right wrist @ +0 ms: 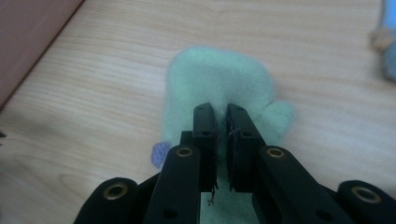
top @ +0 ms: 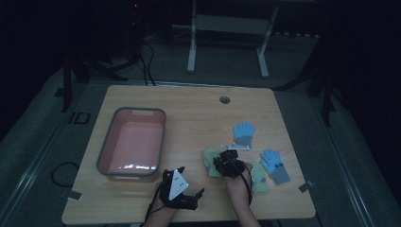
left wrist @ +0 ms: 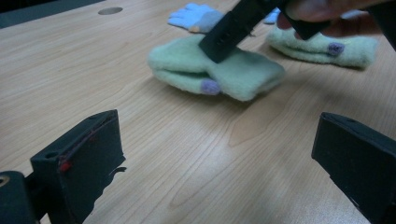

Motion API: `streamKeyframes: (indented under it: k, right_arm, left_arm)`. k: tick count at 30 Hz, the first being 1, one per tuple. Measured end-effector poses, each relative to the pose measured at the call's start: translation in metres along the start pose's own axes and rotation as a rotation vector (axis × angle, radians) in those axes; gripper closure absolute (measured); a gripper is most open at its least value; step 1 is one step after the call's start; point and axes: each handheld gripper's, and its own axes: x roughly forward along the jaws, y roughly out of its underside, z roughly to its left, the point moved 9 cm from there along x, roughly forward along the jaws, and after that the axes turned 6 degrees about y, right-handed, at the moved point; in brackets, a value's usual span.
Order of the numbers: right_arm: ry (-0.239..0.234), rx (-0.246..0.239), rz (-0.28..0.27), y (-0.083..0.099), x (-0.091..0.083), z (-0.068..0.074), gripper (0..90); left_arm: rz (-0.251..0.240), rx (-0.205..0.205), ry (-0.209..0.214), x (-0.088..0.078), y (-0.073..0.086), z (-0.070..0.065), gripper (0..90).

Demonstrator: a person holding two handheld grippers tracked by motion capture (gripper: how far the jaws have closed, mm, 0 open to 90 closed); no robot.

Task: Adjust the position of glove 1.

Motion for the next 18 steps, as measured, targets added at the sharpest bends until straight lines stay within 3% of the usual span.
streamKeyframes:
  k: [3,5,8,16,18]
  right_arm:
    - [0.020,0.022,-0.024,0.004,-0.006,0.000,83.6]
    - [0.033,0.010,-0.032,0.006,-0.011,0.001,83.5]
    - [0.029,0.028,-0.032,0.009,-0.013,0.005,83.5]
    - [0.023,0.065,-0.015,0.018,0.006,0.017,80.7]
    - [-0.007,0.079,-0.018,0.021,0.015,0.019,75.4]
  left_arm:
    - [0.003,0.009,-0.004,0.000,0.000,-0.001,2.1]
    - [0.005,0.016,-0.004,0.000,0.000,-0.001,2.1]
    - [0.006,0.016,-0.005,0.000,0.000,-0.001,2.1]
    - [0.006,0.010,-0.005,0.001,0.000,-0.001,2.1]
    - [0.004,0.010,-0.003,0.000,0.000,-0.001,2.1]
